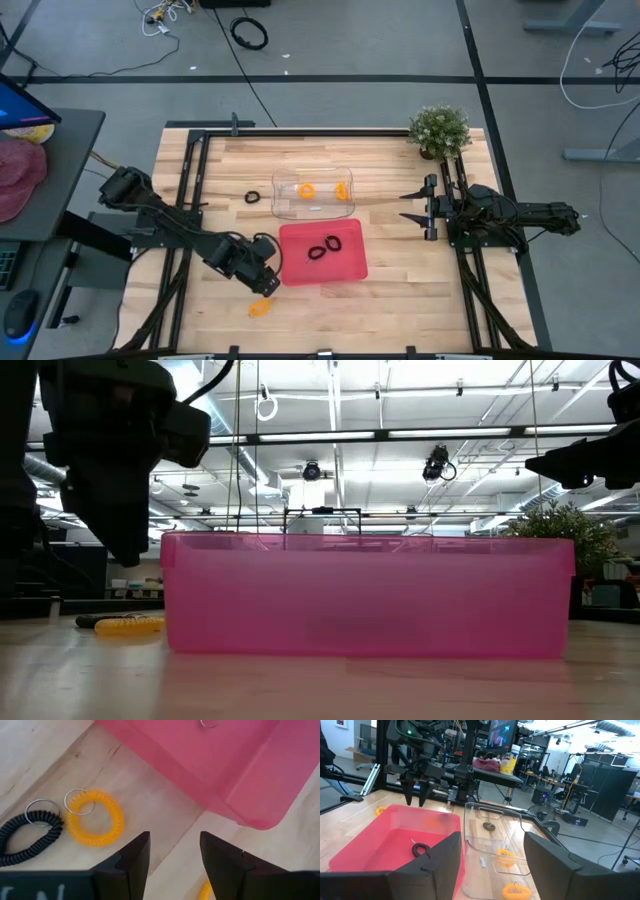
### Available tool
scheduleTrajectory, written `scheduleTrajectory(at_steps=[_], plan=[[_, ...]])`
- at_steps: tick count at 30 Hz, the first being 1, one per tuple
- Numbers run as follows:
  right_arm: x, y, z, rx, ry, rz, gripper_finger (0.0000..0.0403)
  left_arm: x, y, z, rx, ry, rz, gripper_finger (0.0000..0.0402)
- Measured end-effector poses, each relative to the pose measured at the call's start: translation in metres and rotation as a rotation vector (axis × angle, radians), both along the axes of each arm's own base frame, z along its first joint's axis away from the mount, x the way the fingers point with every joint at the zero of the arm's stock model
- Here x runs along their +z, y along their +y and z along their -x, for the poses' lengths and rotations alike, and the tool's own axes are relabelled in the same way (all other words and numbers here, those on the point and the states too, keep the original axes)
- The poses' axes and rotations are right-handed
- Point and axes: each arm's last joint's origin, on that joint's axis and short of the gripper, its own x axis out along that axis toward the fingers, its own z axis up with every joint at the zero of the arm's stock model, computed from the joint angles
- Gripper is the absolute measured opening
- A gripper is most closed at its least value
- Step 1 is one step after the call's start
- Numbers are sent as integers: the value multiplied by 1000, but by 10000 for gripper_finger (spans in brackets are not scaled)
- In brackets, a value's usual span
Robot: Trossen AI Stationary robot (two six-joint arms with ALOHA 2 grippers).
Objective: Sort spring keychains
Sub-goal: Put the black spring keychain into the red bin
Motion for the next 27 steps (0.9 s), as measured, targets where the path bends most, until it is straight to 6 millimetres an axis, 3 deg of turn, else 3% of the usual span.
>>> scheduleTrajectory(at_steps=[27], plan=[[0,0,0,0,0,0,222,-3,-9,15,-1,121,46,177]])
